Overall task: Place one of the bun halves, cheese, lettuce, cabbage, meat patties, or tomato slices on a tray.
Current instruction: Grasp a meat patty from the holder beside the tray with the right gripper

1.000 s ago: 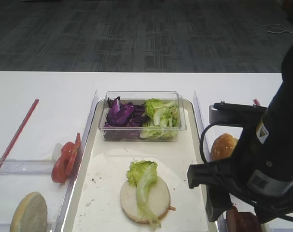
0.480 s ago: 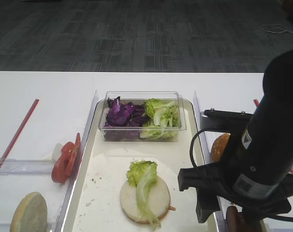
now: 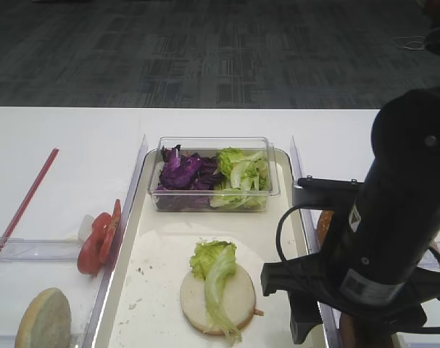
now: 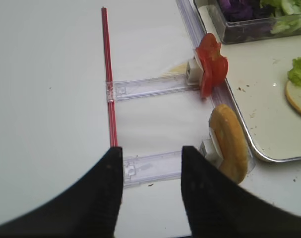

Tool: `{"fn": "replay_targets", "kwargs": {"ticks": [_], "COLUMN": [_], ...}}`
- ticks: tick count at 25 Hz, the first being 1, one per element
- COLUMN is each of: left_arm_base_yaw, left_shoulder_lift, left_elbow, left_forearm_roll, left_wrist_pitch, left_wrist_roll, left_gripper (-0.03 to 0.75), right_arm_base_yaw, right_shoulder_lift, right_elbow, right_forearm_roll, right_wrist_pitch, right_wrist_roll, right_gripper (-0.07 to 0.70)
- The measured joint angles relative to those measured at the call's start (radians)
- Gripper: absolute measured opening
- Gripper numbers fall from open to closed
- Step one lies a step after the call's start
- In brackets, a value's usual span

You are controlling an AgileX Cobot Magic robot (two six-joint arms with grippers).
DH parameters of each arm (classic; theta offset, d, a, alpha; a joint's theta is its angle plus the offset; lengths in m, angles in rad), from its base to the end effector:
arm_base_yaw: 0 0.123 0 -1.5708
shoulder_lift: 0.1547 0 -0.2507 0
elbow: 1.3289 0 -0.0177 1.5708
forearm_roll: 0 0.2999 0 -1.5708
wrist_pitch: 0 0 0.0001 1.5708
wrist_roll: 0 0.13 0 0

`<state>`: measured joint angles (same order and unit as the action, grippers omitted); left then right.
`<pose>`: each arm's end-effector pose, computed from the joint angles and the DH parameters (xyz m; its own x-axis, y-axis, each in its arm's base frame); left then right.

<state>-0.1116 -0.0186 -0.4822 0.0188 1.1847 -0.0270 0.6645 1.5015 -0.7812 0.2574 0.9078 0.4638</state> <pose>0.0984 -0.0088 0.2650 -0.5602 0.0427 -0.8273 0.0859 0.9963 -0.0067 0.2039 0.1929 0.0824 -0.9954 -0.0522 0.0797 -0.0363 0.9812 0.1896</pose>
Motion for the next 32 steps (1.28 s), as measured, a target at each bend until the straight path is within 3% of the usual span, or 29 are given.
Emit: {"fn": "replay_targets", "kwargs": {"ticks": [7,13,21,32], "left_arm_base_yaw": [0.000,0.000,0.000,0.000], "left_shoulder_lift": [0.000,0.000,0.000,0.000], "left_elbow": [0.000,0.000,0.000,0.000], "left_forearm_roll": [0.000,0.000,0.000,0.000], "left_wrist_pitch": [0.000,0.000,0.000,0.000], "left_wrist_roll": [0.000,0.000,0.000,0.000], "left_gripper": [0.270,0.270,0.270,0.270], "right_arm_base_yaw": [0.000,0.000,0.000,0.000], "right_shoulder_lift": [0.009,0.009,0.009,0.009], "right_elbow": [0.000,0.000,0.000,0.000], "right_forearm_roll": [-0.002,-0.023,-0.064,-0.106], "right_wrist_pitch": [0.000,0.008,0.030,0.043], "right_wrist_roll": [-0.004,-0.004,-0.004,0.002], "right_gripper": [0.526,0.396,0.350,0.172]}}
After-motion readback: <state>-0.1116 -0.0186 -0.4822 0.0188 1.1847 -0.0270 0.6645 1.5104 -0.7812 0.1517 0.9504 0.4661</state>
